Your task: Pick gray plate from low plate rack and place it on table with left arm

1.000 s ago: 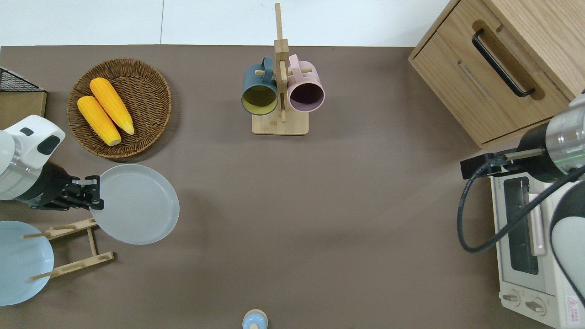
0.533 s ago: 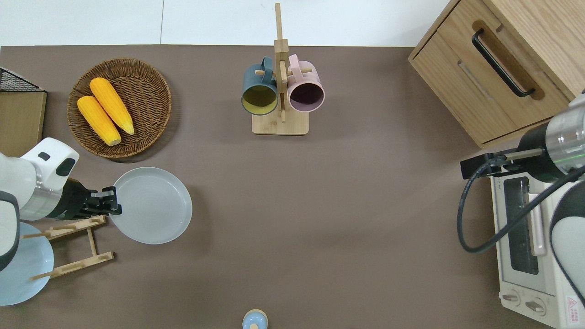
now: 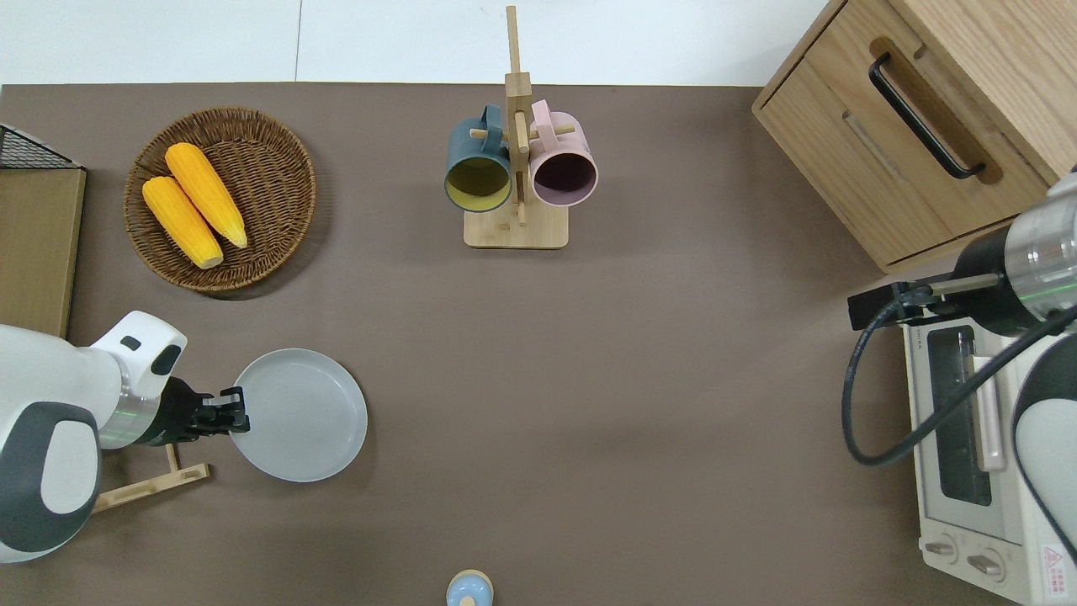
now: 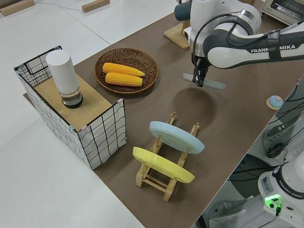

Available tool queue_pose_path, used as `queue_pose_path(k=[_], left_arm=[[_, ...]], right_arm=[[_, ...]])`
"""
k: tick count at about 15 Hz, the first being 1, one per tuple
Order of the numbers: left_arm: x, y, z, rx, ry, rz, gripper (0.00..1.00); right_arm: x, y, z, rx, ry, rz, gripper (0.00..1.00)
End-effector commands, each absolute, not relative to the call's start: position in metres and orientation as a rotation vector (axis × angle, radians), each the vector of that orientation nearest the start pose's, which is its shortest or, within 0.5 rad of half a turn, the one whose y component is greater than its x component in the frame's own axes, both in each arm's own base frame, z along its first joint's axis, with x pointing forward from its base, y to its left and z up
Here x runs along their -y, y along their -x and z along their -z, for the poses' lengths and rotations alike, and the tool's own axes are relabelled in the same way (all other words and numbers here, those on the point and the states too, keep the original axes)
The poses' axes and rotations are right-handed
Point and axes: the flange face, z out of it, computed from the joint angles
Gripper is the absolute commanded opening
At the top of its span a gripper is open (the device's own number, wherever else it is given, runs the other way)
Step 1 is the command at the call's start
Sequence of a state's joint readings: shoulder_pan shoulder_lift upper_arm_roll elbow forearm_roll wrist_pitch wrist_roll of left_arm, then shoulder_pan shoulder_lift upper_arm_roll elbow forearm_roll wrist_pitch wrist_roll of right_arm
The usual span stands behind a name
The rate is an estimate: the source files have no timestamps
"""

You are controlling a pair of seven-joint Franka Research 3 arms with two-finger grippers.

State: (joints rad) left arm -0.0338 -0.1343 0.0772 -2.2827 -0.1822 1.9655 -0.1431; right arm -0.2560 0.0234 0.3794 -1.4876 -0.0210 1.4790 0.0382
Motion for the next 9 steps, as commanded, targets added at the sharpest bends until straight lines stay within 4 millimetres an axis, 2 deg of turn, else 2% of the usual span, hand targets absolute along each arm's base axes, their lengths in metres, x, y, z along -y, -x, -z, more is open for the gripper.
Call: queue_pose_path(k=[1,2,3,4,5,6,9], left_arm=[[0.0001,-0.4724,-0.3709,0.440,3.253,-0.369,0.00],[0.0044,-0.4727,-0.3695,0.433,3.250,-0.372,0.00],[0.0047,-0.4733,-0.3688,0.438,3.251,-0.375,0.18],[0.0040,-0.4734,-0.3666,0.441,3.249,-0.382,0.22],[0.0039,-0.4739,-0.3672,0.444,3.249,-0.380,0.40],[0.0039,-0.4744,-0.3671,0.444,3.249,-0.380,0.66],[0.0038,-0.4749,-0.3682,0.440,3.247,-0.380,0.81]], right_arm=[[-0.0611,-0.5464,-0.6479,0.106,3.157,-0.053,0.983],[-0.0611,-0.5464,-0.6479,0.106,3.157,-0.053,0.983],[-0.0611,-0.5464,-0.6479,0.106,3.157,-0.053,0.983],[-0.0611,-0.5464,-0.6479,0.106,3.157,-0.053,0.983],[-0.0611,-0.5464,-0.6479,0.106,3.157,-0.053,0.983],[-0.0610,-0.5464,-0.6479,0.106,3.158,-0.053,0.983],[-0.0611,-0.5464,-0.6479,0.106,3.157,-0.053,0.983]])
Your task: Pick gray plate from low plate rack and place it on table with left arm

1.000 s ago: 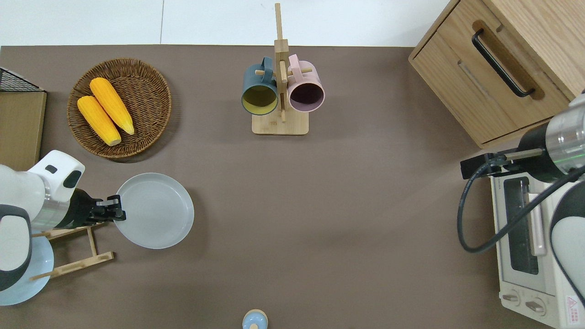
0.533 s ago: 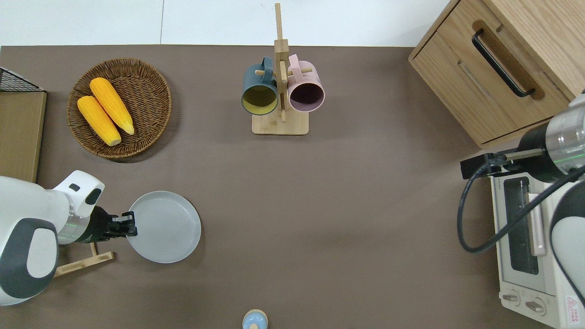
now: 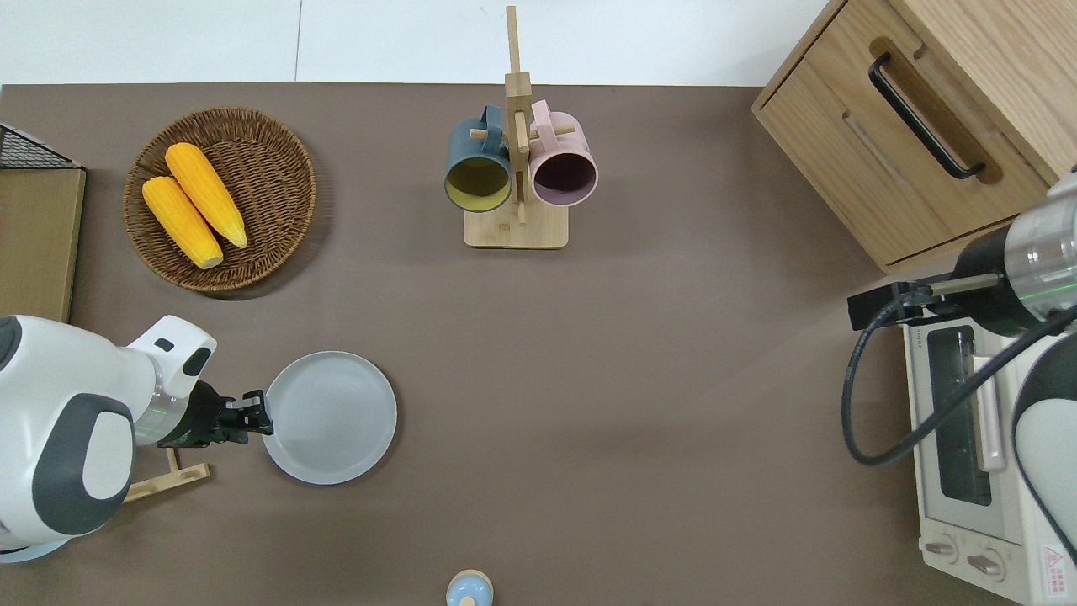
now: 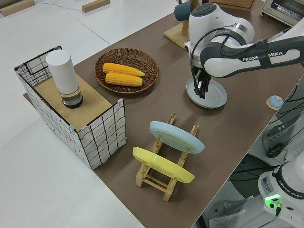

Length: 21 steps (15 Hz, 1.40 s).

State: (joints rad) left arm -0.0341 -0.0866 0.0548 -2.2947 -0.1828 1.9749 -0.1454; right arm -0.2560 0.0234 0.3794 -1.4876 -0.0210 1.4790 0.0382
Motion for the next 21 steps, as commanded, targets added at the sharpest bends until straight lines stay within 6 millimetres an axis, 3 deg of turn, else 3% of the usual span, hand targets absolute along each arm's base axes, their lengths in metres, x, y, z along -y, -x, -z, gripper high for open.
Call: queue_pose_path(k=[1,4,8,11,14,17,21], left_arm=[[0.003,-0.476,-0.369,0.435,3.245,-0.374,0.84],[0.001,-0.481,-0.378,0.417,3.247,-0.341,0.99],[-0.015,-0.503,-0.420,0.413,3.229,-0.226,0.99],[-0.023,-0.517,-0.469,0.365,3.183,-0.215,0.99],[-0.051,-0.528,-0.511,0.429,3.181,-0.154,0.99],[-0.053,-0.534,-0.547,0.409,3.188,-0.077,0.99],[-0.054,-0.533,-0.570,0.329,3.139,-0.030,0.99]], right_arm=[[-0.061,-0.546,-0.648,0.106,3.157,-0.053,0.983],[-0.061,-0.546,-0.648,0.106,3.157,-0.053,0.983],[-0.061,-0.546,-0.648,0.106,3.157,-0.053,0.983],[-0.061,-0.546,-0.648,0.106,3.158,-0.053,0.983],[-0.061,-0.546,-0.648,0.106,3.157,-0.053,0.983],[-0.061,-0.546,-0.648,0.106,3.157,-0.053,0.983],[-0.061,-0.546,-0.648,0.106,3.157,-0.053,0.983]])
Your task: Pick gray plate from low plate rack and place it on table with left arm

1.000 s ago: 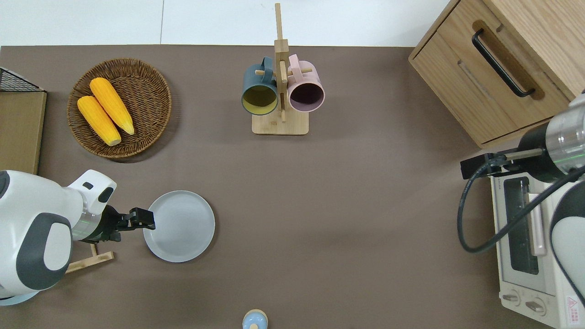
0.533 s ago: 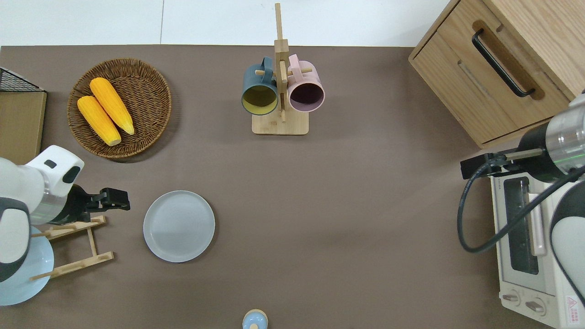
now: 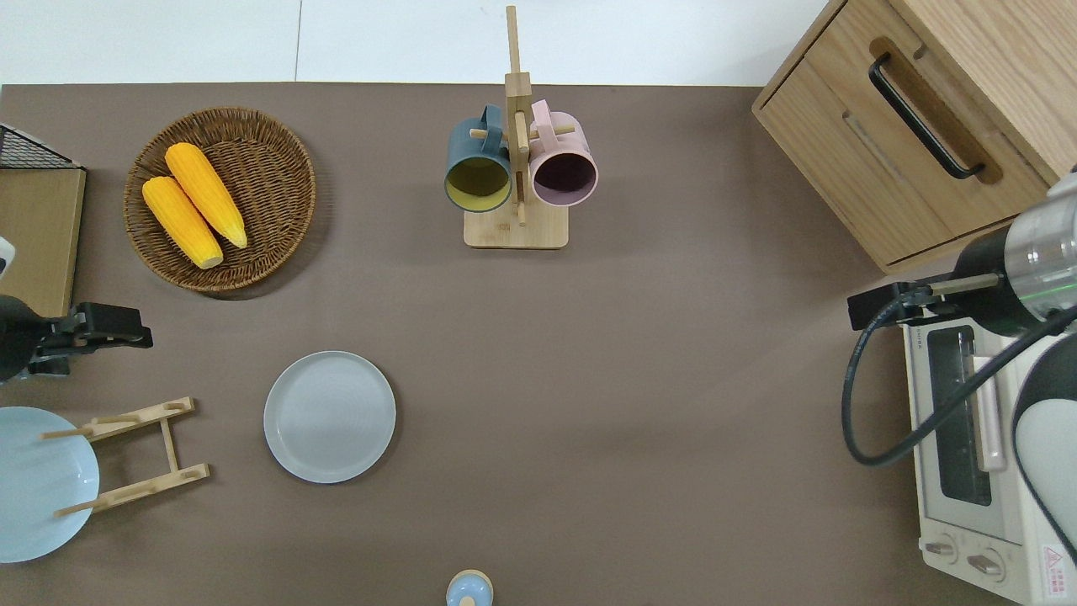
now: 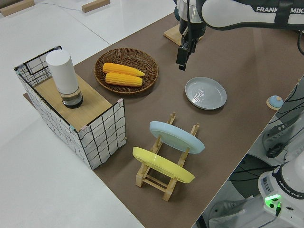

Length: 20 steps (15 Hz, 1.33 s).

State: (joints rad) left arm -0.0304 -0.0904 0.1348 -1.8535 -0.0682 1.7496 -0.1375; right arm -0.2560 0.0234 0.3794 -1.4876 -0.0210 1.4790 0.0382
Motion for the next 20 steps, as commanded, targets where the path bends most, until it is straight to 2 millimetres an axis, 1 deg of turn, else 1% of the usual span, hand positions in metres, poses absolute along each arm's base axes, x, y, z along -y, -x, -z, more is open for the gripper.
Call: queue_pose_path(k=[1,2,3,5,6,7,8,9,11,15,20], left_arm=[[-0.055,-0.532,-0.578,0.309,3.138,-0.052,0.99],[-0.055,-0.534,-0.593,0.295,3.144,-0.040,0.99],[-0.055,-0.535,-0.603,0.295,3.145,-0.039,0.99],[-0.054,-0.533,-0.614,0.277,3.138,-0.066,0.99],[-0.054,-0.532,-0.617,0.217,3.140,-0.070,0.99],[-0.054,-0.532,-0.617,0.124,3.145,-0.068,0.99],[-0.054,-0.534,-0.615,0.075,3.149,-0.060,0.99],[-0.049,-0.537,-0.612,0.089,3.157,-0.064,0.99],[-0.046,-0.538,-0.610,0.203,3.153,-0.058,0.99],[-0.045,-0.540,-0.606,0.219,3.140,-0.061,0.99],[-0.045,-0.540,-0.606,0.282,3.136,-0.061,1.00]], right_arm=[[-0.061,-0.546,-0.648,0.106,3.157,-0.053,0.983],[-0.061,-0.546,-0.648,0.106,3.157,-0.053,0.983],[-0.061,-0.546,-0.648,0.106,3.158,-0.053,0.983],[-0.061,-0.546,-0.648,0.106,3.157,-0.053,0.983],[-0.061,-0.546,-0.648,0.106,3.157,-0.053,0.983],[-0.061,-0.546,-0.648,0.106,3.157,-0.053,0.983],[-0.061,-0.546,-0.648,0.106,3.157,-0.053,0.983],[-0.061,-0.546,-0.648,0.106,3.158,-0.053,0.983],[-0.061,-0.546,-0.648,0.106,3.157,-0.053,0.983],[-0.061,-0.546,-0.648,0.106,3.157,-0.053,0.983],[-0.061,-0.546,-0.648,0.106,3.157,-0.053,0.983]])
